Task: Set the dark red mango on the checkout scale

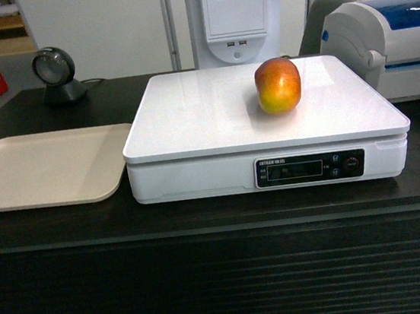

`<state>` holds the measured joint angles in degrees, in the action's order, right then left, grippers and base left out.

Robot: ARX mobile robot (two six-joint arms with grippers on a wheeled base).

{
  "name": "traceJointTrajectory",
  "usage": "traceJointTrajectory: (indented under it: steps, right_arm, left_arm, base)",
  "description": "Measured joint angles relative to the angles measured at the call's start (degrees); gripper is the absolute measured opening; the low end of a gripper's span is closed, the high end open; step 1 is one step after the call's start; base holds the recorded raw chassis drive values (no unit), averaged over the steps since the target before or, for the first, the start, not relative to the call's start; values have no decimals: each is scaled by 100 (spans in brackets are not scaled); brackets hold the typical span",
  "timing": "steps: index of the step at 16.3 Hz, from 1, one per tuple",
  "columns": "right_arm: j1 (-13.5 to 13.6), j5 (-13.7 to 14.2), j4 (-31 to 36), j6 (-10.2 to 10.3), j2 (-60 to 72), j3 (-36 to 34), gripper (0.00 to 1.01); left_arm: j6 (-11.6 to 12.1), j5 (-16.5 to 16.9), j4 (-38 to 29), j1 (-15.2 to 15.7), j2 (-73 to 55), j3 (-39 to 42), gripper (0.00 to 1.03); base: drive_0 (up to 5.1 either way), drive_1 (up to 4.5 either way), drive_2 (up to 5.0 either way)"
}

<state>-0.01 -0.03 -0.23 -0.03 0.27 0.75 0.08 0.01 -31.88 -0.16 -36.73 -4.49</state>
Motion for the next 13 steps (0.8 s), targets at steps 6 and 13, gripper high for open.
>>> traceJointTrajectory:
  steps: [6,13]
  right_arm:
    - [0,2,0,0,0,0,98]
    - [0,0,0,0,0,0,98]
  left_arm:
    - [-2,0,837,0,1298,396,2]
    - [-2,0,1812,0,2293,396,2]
  base:
    - [0,0,0]
    - [0,0,0]
